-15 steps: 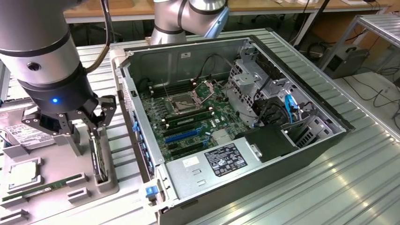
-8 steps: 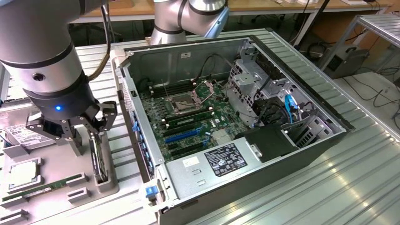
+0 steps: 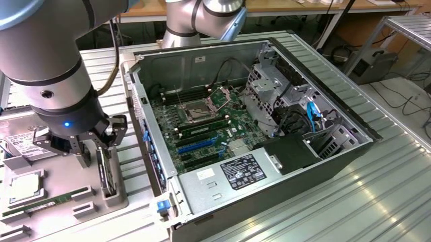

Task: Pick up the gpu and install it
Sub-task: 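Pick up the gpu and move the gpu toward the slot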

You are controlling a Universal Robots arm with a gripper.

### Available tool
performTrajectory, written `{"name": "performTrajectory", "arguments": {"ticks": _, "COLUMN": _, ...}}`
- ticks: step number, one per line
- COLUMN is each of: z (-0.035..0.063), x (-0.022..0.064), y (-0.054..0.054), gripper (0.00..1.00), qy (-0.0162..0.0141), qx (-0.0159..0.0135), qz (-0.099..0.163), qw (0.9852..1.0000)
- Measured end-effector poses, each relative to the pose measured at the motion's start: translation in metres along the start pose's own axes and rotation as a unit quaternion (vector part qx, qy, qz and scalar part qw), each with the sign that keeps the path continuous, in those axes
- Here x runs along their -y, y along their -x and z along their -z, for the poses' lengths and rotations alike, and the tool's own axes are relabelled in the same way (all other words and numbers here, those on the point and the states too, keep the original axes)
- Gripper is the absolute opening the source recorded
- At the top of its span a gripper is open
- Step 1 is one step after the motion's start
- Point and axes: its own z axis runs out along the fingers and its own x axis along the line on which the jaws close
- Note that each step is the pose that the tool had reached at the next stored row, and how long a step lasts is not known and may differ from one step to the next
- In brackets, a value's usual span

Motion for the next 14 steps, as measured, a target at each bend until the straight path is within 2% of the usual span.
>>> {"name": "performTrajectory", "arguments": {"ticks": 6, "z": -0.0079, "x": 0.0003, "y": 0.000, "gripper": 0.42, "qy": 0.0008, "qx": 0.0012, "qz": 0.000, "qw": 1.0000}}
{"name": "performTrajectory", "arguments": {"ticks": 10, "z": -0.0122, "x": 0.0004, "y": 0.000, "gripper": 0.42, "qy": 0.0069, "qx": 0.0010, "qz": 0.000, "qw": 1.0000}}
{"name": "performTrajectory", "arguments": {"ticks": 14, "z": -0.0195, "x": 0.0006, "y": -0.001, "gripper": 0.42, "qy": 0.0076, "qx": 0.0009, "qz": 0.000, "qw": 1.0000}}
